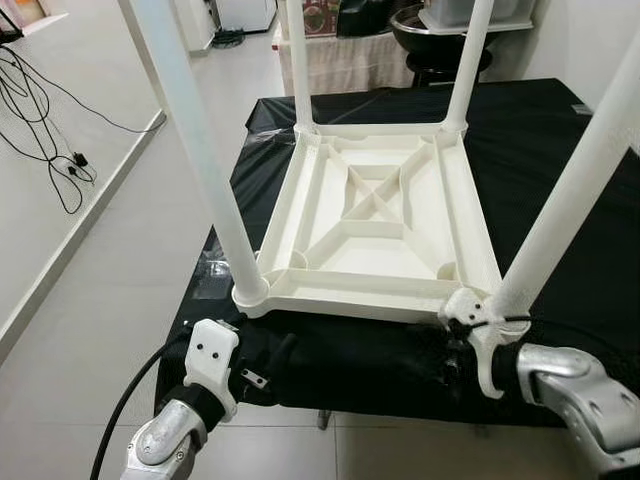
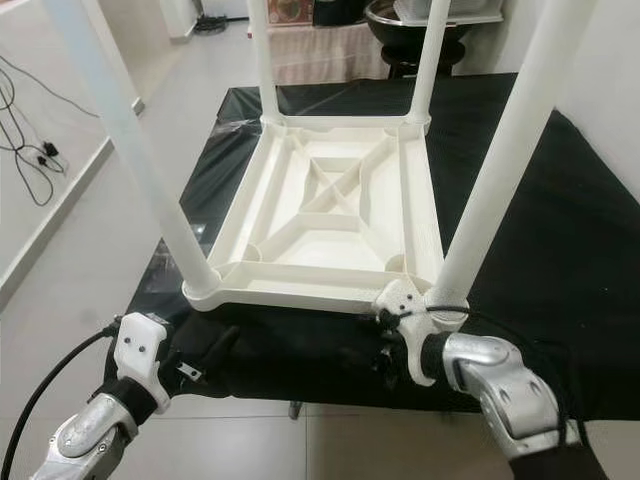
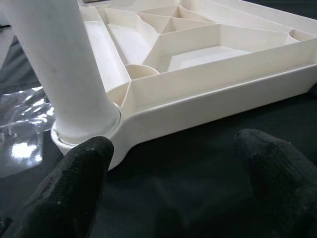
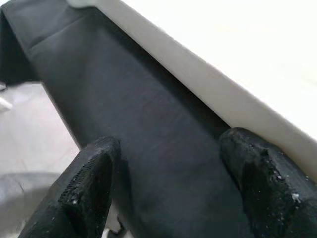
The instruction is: Building children table
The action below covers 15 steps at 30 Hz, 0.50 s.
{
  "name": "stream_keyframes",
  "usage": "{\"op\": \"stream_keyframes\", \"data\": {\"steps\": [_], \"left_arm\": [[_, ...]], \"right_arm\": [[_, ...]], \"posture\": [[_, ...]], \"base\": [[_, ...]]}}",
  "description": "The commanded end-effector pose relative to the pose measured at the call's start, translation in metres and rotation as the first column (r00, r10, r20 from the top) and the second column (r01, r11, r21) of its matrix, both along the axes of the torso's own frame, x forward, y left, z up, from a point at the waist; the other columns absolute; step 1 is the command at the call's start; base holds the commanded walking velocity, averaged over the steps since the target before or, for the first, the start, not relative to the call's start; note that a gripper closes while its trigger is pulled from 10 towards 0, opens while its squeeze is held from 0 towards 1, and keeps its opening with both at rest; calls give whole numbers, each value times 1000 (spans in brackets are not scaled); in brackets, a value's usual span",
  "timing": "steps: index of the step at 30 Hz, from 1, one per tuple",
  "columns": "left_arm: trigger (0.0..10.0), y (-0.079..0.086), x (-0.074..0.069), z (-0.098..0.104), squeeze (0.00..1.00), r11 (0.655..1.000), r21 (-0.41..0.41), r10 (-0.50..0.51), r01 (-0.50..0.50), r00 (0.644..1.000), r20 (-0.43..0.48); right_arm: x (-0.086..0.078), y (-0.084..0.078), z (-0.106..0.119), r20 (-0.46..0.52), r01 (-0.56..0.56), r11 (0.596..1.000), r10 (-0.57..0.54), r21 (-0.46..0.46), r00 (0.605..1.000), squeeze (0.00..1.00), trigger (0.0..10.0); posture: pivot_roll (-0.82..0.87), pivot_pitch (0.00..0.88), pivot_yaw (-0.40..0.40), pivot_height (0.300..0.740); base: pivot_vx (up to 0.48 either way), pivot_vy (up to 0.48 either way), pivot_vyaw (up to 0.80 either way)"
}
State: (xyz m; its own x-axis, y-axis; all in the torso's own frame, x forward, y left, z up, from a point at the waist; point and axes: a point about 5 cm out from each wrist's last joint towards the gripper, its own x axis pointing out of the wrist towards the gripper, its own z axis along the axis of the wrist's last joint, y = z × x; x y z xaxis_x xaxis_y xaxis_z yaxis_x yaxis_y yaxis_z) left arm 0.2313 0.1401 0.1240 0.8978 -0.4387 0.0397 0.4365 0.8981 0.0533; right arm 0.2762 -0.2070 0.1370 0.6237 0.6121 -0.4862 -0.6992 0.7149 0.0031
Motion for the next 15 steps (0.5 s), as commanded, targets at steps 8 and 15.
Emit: {"op": "stream_keyframes", "data": {"steps": [8, 15], "left_arm": [[10000, 5, -1, -4, 0, 999, 30, 20, -19, 1000, -13], [10000, 7, -1, -5, 0, 999, 37, 25, -25, 1000, -11]], "right_arm": [[15, -27, 8, 30, 240, 971, -241, 18, 970, 0, 10000], [17, -27, 11, 41, 260, 965, -262, 42, 964, 0, 10000]], "posture": [[-67, 129, 56, 740], [-66, 132, 59, 740]], "base": [[0, 0, 0], [0, 0, 0]]}}
